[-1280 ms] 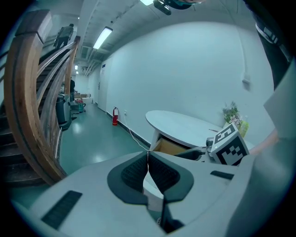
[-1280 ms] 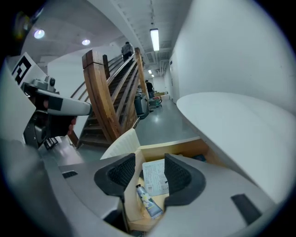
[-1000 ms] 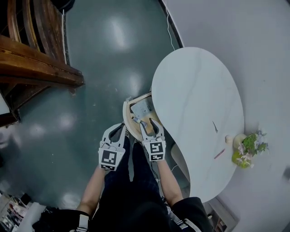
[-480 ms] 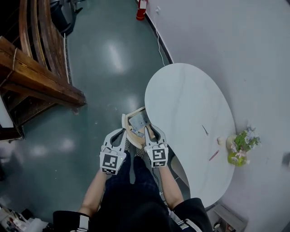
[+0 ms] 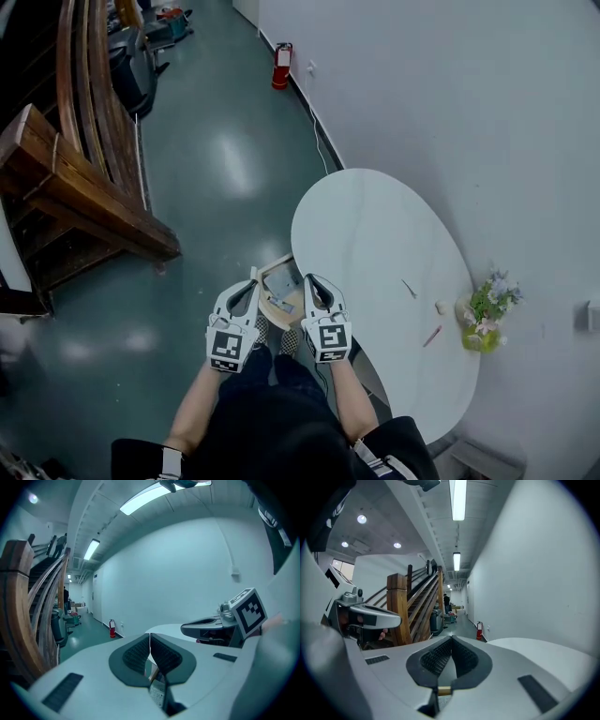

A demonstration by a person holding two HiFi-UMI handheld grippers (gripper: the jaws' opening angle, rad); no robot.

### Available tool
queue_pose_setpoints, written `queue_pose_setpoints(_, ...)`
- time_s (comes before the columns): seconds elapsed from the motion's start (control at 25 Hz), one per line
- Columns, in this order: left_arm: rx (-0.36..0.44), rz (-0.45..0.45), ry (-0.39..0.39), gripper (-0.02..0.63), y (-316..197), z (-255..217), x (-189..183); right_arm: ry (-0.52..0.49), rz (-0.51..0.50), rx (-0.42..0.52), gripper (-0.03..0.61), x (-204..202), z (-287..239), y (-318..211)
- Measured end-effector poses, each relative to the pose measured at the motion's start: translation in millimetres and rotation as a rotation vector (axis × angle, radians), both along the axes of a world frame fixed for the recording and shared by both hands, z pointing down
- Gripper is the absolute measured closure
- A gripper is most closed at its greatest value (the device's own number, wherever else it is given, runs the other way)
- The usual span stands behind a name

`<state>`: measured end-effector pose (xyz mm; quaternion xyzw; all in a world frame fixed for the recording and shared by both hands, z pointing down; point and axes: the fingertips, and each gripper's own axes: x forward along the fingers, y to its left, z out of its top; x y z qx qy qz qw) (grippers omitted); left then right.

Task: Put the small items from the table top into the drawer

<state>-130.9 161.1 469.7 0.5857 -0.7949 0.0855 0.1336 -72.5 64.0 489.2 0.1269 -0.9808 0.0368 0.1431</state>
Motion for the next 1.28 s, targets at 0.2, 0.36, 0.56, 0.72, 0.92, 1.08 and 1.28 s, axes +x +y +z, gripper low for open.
queue_pose_setpoints(0.2, 0.018, 0.003, -0.026, 0.594, -1.3, -19.7, 3.0, -0.029, -0.019, 0.039, 0.549, 9.2, -26.0, 1.4)
queue_pose_setpoints(0.36, 0.034, 0.020, -0.043, 0.594, -4.2, -32.9, 4.7, -0.044, -0.019, 0.059, 0.549, 15.2, -41.6, 3.8)
queue_pose_setpoints(0.56, 0.049, 0.037, -0.056, 0.594, -8.3, -41.8, 11.2, -0.052, 0.003, 0.069, 0.549, 23.5, -48.8, 2.7)
queue_pose_setpoints(0.72, 0.054, 0.051, -0.059, 0.594, -7.1, -45.2, 17.1, -0.052, 0.019, 0.073, 0.549, 29.9, -47.5, 6.5)
queue_pose_setpoints(0.92, 0.050, 0.059, -0.065, 0.594, -5.6, -47.1, 20.8, -0.057, 0.024, 0.081, 0.549, 34.7, -50.0, 7.3)
queue_pose_setpoints(1.08, 0.046, 0.074, -0.082, 0.594, -6.4, -48.2, 25.8, -0.057, 0.036, 0.085, 0.549, 39.3, -51.2, 4.7)
queue_pose_setpoints(1.28, 0.057, 0.087, -0.080, 0.594, -4.0, -46.0, 28.4, -0.055, 0.048, 0.082, 0.549, 42.0, -49.8, 8.0)
